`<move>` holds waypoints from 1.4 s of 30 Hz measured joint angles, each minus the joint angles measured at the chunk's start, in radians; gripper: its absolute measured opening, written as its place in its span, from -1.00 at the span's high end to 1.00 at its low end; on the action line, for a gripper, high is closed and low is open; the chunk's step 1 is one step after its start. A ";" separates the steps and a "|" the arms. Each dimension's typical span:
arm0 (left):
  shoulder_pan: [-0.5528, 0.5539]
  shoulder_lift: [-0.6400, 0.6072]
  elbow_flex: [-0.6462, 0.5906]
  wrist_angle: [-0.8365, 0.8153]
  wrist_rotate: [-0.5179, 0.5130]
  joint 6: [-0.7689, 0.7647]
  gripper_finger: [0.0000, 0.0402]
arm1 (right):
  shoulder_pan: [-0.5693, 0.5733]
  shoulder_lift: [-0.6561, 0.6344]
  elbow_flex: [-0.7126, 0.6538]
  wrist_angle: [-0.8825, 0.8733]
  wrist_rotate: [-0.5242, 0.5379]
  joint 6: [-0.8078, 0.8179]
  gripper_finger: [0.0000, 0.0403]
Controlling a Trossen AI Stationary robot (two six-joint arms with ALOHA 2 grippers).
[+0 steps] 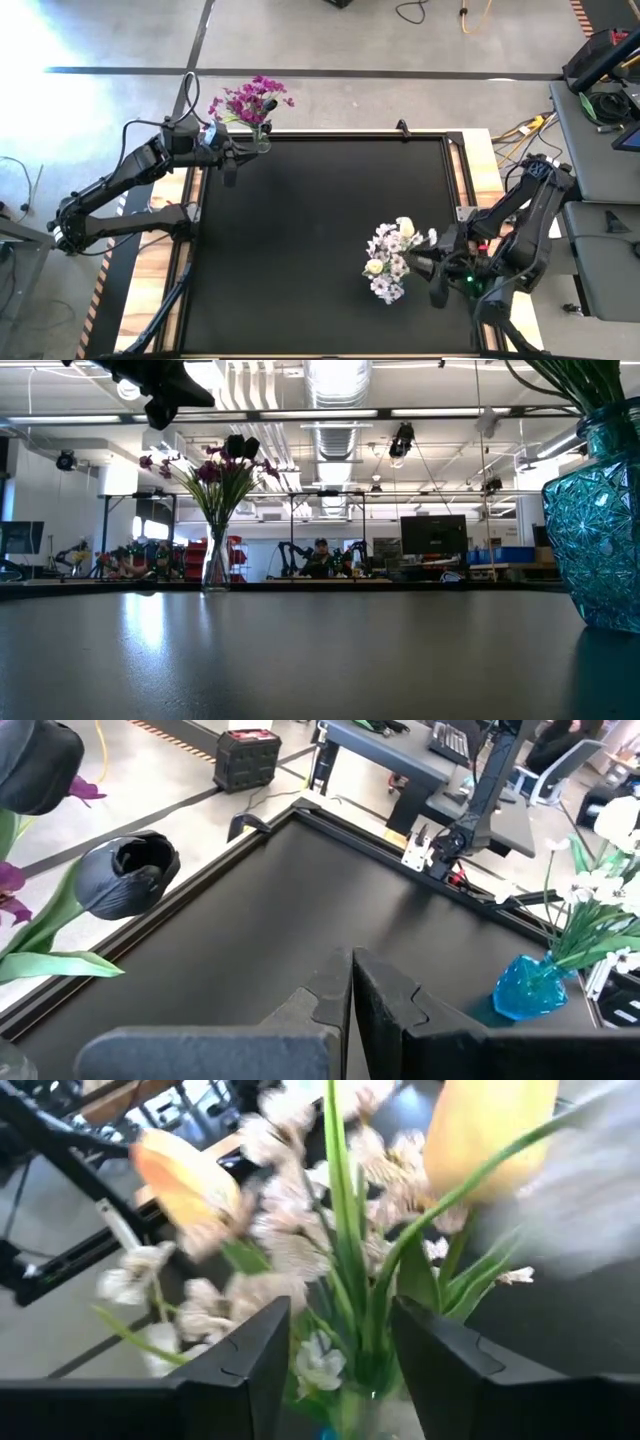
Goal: Sort flowers into vase by color
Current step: Put the white tulip into the blue vase
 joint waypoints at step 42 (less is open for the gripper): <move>0.000 0.040 0.000 0.001 -0.002 0.035 1.00 | -0.399 0.003 0.429 -0.123 -0.373 -0.509 0.96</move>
